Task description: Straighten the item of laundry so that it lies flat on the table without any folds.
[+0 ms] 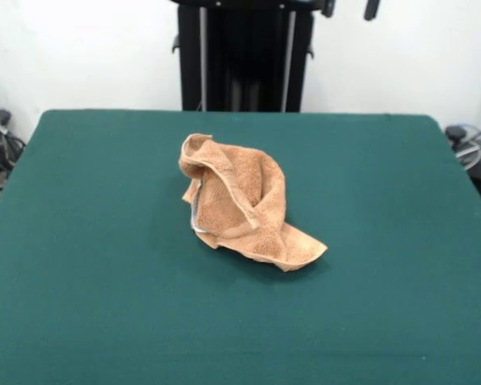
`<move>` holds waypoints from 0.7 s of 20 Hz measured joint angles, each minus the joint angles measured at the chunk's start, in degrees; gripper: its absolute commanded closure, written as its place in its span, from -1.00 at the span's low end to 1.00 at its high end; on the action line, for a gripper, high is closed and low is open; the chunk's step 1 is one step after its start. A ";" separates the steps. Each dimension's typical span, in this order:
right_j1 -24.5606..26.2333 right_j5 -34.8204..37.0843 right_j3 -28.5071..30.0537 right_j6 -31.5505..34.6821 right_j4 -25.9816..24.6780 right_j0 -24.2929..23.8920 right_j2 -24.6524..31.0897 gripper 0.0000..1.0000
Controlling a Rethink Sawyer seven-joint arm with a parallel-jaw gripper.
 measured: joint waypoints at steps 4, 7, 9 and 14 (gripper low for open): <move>0.85 0.00 -0.58 0.00 0.01 -0.15 0.02 -1.00; 1.45 0.00 -0.93 0.00 0.01 -0.23 0.02 -1.00; 1.88 0.00 -1.19 0.00 0.01 -0.26 0.02 -1.00; 3.05 0.00 -2.05 0.00 0.00 -0.27 0.02 -1.00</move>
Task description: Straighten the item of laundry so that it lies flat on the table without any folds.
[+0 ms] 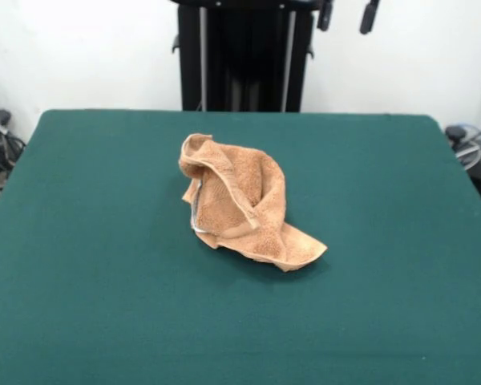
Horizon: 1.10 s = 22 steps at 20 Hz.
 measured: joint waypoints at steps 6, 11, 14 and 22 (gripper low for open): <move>2.15 -0.01 -1.92 0.00 0.01 -0.01 0.01 -1.00; 4.36 -0.01 -3.74 0.00 0.01 -0.01 0.02 -1.00; 5.86 -0.01 -4.89 0.00 0.01 -0.08 0.02 -1.00; 10.31 -0.01 -8.01 0.00 0.01 -0.11 0.03 -1.00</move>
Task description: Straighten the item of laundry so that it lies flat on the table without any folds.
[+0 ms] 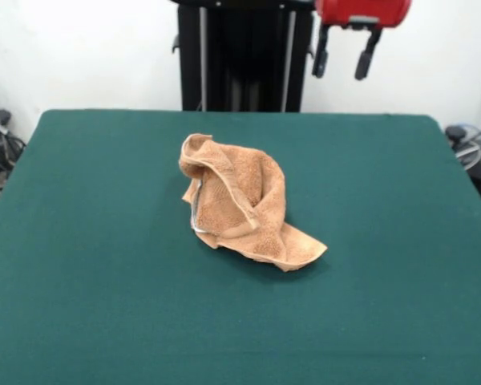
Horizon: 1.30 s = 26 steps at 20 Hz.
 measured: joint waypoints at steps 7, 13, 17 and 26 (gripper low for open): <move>4.01 0.00 -2.81 0.00 0.00 -0.01 0.01 -1.00; 7.32 0.00 -5.65 0.00 0.01 0.00 0.02 -1.00; 9.22 0.00 -7.39 0.00 0.01 0.00 0.02 -1.00; 12.40 0.00 -10.70 0.00 0.01 -0.04 0.02 -1.00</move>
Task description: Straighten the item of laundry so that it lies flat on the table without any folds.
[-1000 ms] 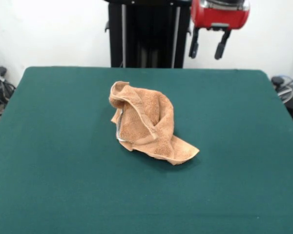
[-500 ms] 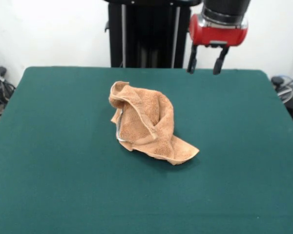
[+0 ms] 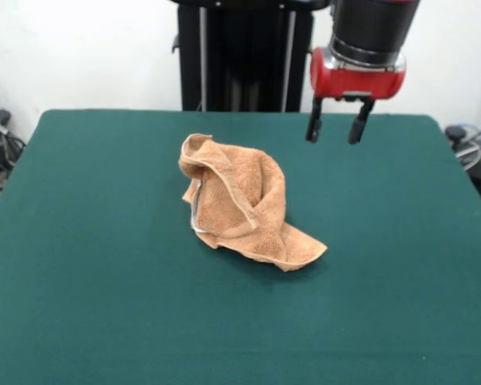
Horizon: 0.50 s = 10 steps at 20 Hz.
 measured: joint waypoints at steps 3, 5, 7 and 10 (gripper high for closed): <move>0.68 -0.01 -0.71 0.00 0.00 -0.07 0.00 -1.00; 1.13 -0.01 -1.14 0.00 0.00 -0.12 0.00 -1.00; 1.53 0.00 -1.50 0.00 -0.01 -0.15 0.01 -1.00; 1.95 0.00 -2.20 0.00 -0.01 -0.19 0.01 -1.00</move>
